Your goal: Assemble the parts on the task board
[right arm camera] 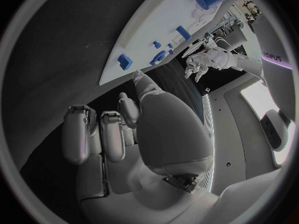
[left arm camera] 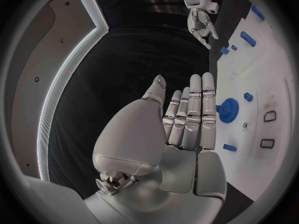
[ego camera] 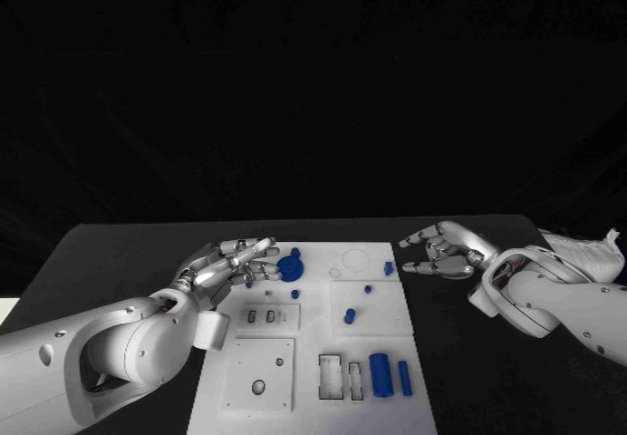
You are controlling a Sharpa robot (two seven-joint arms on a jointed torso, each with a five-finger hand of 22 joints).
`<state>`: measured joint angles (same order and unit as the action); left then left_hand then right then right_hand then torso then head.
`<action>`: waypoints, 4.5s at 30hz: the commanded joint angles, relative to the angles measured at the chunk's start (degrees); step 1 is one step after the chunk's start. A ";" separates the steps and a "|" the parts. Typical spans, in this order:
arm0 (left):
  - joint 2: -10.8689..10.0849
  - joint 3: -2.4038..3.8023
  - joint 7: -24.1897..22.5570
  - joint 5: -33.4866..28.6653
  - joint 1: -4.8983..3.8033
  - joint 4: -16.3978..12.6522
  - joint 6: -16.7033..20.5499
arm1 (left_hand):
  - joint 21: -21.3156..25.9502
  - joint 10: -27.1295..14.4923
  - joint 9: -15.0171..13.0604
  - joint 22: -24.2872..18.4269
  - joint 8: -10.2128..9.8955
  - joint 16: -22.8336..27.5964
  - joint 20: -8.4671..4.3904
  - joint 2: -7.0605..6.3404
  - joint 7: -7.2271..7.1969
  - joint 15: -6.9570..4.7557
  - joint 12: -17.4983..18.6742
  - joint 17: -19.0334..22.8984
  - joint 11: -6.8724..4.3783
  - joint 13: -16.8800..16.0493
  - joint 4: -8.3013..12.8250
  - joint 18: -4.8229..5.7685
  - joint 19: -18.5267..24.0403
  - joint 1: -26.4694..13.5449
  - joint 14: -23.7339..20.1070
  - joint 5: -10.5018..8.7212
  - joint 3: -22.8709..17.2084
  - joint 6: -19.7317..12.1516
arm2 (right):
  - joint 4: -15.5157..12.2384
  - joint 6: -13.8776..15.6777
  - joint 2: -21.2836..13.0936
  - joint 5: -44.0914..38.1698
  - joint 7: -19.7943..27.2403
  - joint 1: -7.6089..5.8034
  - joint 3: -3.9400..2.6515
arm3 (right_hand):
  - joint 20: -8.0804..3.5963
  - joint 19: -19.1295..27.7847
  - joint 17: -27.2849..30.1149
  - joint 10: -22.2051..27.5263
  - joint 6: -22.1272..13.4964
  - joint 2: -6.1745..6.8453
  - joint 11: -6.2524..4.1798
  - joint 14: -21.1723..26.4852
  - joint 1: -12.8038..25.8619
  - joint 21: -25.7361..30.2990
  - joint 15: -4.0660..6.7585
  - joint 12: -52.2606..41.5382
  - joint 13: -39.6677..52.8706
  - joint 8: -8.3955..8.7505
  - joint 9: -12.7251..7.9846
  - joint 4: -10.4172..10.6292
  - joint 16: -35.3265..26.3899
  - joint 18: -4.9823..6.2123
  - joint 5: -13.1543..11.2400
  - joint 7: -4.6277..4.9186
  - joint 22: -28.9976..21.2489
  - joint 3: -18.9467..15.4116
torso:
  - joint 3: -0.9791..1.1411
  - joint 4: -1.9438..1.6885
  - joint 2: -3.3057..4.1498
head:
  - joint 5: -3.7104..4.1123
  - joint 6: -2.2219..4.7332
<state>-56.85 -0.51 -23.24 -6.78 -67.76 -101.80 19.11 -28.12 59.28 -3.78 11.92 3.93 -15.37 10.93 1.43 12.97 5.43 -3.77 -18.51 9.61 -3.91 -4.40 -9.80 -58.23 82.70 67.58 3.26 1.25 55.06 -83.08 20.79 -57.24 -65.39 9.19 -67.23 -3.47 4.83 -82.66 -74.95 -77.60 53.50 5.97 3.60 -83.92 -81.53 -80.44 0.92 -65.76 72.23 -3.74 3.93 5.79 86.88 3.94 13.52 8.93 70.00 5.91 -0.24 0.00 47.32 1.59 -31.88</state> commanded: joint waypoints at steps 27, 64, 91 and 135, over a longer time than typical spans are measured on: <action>0.54 -0.03 -0.29 -0.02 0.16 0.11 -1.42 | -0.55 -0.39 0.01 0.15 -0.14 0.51 0.11 0.14 -0.02 -0.10 0.01 -0.21 -0.21 0.02 1.11 -0.55 0.57 0.85 -0.74 0.14 -0.41 -0.27 | 4.42 0.44 5.44 -2.81 -1.79 1.98 -0.04 | 0.15 -0.71 -11.29 -1.09 0.09 -2.17 0.07 -5.24 0.48 -0.99 -0.12 -1.93 1.34 -0.40 0.14 -0.07 1.07 -0.37 -1.67 0.03 1.81 0.60 | -0.18 -0.01 -0.05 | -0.29 -0.76; 0.44 -0.02 -0.27 -0.02 0.15 -0.04 -1.36 | -0.60 -0.39 0.01 0.17 -0.14 0.52 0.11 0.16 -0.01 -0.10 0.01 -0.25 -0.21 0.02 1.23 -0.55 0.60 0.92 -0.76 0.15 -0.49 -0.27 | 4.81 -0.41 6.84 -4.34 -2.95 2.25 -0.05 | -0.72 -1.22 -12.31 -2.03 6.33 -4.13 -1.22 -5.46 0.28 -1.83 0.91 -3.26 2.44 -2.42 0.79 -1.59 1.60 -0.62 -4.13 -1.46 3.29 3.63 | -0.24 0.04 -0.06 | -0.40 -1.20; 0.27 -0.02 -0.30 -0.02 0.15 -0.35 -1.45 | -0.60 -0.39 0.01 0.17 -0.14 0.52 0.11 0.16 -0.01 -0.10 0.01 -0.25 -0.21 0.02 1.23 -0.55 0.60 0.92 -0.76 0.15 -0.49 -0.27 | 3.83 2.62 7.78 -5.10 -3.58 2.26 -0.49 | -1.39 -1.44 -13.15 -2.20 9.03 -6.30 -2.02 -5.64 -0.02 -2.17 1.60 -3.06 2.51 -3.08 1.04 -3.63 2.05 -0.74 -6.26 -2.40 3.94 8.25 | -0.25 0.10 -0.07 | -0.73 -1.53; -1.60 0.00 -0.82 -3.25 -0.10 4.36 -1.82 | -0.73 -0.38 0.01 0.23 -0.12 0.56 0.10 0.20 0.00 -0.10 -0.01 -0.35 -0.20 0.01 1.48 -0.54 0.70 0.96 -0.81 0.15 -0.65 -0.27 | -0.93 1.44 24.88 -12.87 -14.26 3.96 1.98 | -1.60 -1.11 -13.17 -1.26 10.02 -5.19 -2.31 -5.63 2.86 -1.76 1.84 -0.22 0.63 -3.20 1.22 -3.62 2.02 -0.59 -7.32 -2.78 3.18 8.89 | -2.32 -1.05 -2.09 | -5.09 -6.18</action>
<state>-58.46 -0.54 -23.33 -9.45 -67.78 -97.35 18.66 -28.63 59.07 -3.79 12.09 3.93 -15.08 11.04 1.73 12.97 5.42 -3.77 -18.80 9.40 -3.91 -3.15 -9.80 -57.93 83.00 67.18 3.26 0.63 55.06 -84.08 23.74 -32.58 -74.98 -3.74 -63.40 -1.48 3.59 -83.90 -74.92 -78.94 63.00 1.00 1.63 -84.12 -78.77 -82.32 2.39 -66.27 73.53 -6.77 5.05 2.13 88.66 3.95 6.11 6.19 73.23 14.57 -2.66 -1.14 45.24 -3.27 -37.78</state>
